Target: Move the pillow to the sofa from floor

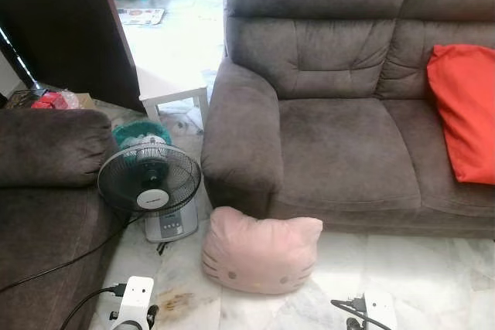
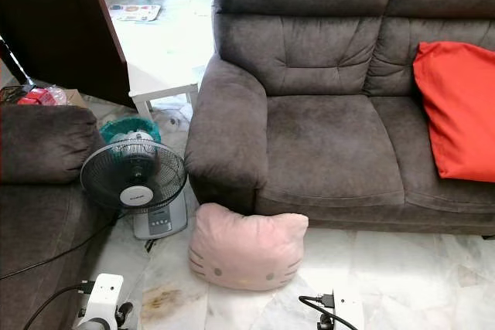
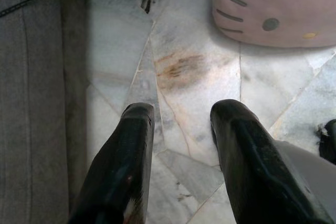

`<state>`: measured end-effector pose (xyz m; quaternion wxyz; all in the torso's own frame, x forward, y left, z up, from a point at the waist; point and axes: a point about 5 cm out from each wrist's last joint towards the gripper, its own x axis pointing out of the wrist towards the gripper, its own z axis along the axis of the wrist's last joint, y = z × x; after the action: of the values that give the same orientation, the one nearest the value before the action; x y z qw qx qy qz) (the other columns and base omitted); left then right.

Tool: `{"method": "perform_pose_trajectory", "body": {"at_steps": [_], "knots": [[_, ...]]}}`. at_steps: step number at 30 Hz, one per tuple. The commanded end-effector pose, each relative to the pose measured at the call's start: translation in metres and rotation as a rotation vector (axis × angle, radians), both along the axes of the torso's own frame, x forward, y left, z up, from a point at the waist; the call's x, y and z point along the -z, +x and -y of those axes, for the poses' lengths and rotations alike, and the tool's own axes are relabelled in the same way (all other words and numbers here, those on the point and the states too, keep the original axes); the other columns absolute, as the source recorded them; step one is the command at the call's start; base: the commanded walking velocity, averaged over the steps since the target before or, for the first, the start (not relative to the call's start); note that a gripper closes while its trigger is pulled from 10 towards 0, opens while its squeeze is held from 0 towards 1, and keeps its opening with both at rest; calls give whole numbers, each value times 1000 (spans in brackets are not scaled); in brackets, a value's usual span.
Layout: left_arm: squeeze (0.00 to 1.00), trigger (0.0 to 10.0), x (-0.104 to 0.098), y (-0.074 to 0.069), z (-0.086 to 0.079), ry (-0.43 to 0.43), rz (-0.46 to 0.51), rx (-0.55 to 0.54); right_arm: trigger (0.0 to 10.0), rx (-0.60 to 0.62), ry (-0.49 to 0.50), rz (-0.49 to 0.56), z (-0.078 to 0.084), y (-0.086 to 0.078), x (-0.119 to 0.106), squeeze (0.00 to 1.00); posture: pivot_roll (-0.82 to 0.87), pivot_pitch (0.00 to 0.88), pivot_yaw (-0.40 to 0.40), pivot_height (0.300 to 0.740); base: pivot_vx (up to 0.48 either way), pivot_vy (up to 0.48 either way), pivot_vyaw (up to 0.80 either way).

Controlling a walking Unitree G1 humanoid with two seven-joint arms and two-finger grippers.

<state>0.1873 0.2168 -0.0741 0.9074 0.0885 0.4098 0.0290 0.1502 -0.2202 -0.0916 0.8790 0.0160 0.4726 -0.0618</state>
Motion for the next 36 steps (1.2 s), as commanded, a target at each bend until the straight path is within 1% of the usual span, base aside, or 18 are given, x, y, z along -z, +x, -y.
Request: {"method": "perform_pose_trajectory", "body": {"at_steps": [1,16,22,31,36], "knots": [[0,10000,1,-3,0,-11,-7,-6,10000,-9,-2,-10,0,-1,1,0,136,68,-22,740,322,0,0],[0,10000,1,-2,0,-12,-5,-9,10000,-22,-2,-10,0,-1,0,0,136,72,-23,740,337,0,0],[0,10000,0,0,1,-8,-2,6,10000,-23,-2,-12,-1,-1,1,0,135,73,-21,740,337,0,0],[0,10000,-1,2,0,-3,14,3,10000,-21,1,-11,0,-1,1,0,136,74,-22,740,0,0,0],[0,10000,-6,10,-3,13,56,-12,10000,-15,6,0,0,0,0,0,137,75,-24,740,0,0,0]]}}
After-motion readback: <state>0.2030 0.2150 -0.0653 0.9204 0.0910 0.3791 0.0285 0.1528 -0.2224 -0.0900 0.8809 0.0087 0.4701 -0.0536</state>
